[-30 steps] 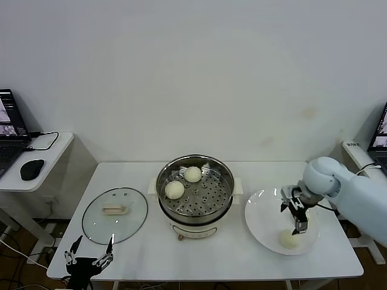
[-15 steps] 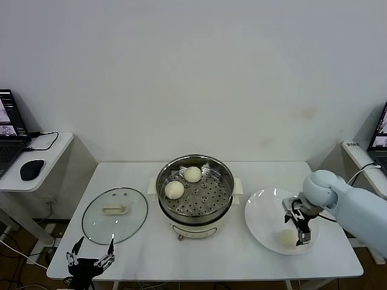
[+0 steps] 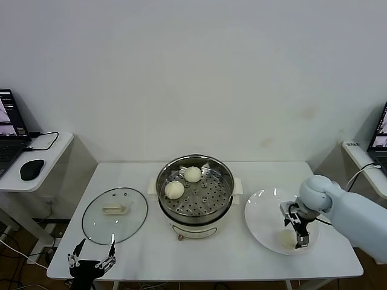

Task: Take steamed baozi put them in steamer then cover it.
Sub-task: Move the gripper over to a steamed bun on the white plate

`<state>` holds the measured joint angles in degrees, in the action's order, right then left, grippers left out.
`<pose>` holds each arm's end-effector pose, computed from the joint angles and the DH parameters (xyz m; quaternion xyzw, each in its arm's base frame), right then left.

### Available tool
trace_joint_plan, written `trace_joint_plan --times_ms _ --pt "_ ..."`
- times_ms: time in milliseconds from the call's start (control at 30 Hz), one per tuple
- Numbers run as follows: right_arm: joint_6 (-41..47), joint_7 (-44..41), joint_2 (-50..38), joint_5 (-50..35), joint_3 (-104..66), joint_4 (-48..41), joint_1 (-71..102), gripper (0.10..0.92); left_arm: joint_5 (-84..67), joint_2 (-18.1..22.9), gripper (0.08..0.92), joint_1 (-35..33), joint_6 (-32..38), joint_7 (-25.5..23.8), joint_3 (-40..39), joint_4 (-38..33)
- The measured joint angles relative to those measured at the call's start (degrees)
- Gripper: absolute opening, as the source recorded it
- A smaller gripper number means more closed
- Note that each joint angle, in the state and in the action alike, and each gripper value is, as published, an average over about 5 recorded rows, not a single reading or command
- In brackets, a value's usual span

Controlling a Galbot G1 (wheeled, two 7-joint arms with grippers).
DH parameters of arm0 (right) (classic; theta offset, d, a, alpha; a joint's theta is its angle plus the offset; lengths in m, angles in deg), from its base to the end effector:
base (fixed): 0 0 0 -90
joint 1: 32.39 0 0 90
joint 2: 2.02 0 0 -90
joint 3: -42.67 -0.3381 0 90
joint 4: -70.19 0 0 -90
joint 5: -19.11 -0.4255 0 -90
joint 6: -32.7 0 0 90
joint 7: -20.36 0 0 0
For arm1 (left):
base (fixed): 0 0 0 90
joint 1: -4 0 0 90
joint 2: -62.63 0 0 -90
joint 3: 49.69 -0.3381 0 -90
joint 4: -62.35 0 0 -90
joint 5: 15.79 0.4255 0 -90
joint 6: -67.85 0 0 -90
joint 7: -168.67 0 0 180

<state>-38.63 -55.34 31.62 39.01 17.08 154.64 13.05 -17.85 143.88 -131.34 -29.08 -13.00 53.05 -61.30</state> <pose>0.5009 -0.1041 -0.2479 0.5232 -0.4526 0.5349 0.4851 0.1794 0.0928 -0.3085 0.0311 -0.9820 -0.1063 0.1530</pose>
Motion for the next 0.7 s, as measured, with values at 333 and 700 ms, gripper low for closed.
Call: trace_joint_plan --times_ms 333,700 --pt "0.05 0.06 0.13 0.04 -0.21 -0.60 0.63 0.682 0.07 0.01 0.823 0.25 0.00 -0.01 -0.22 0.30" --pt "0.10 -0.53 -1.24 -1.24 0.18 -0.71 -1.42 0.594 0.11 0.01 0.823 0.77 0.04 0.05 -0.83 0.99"
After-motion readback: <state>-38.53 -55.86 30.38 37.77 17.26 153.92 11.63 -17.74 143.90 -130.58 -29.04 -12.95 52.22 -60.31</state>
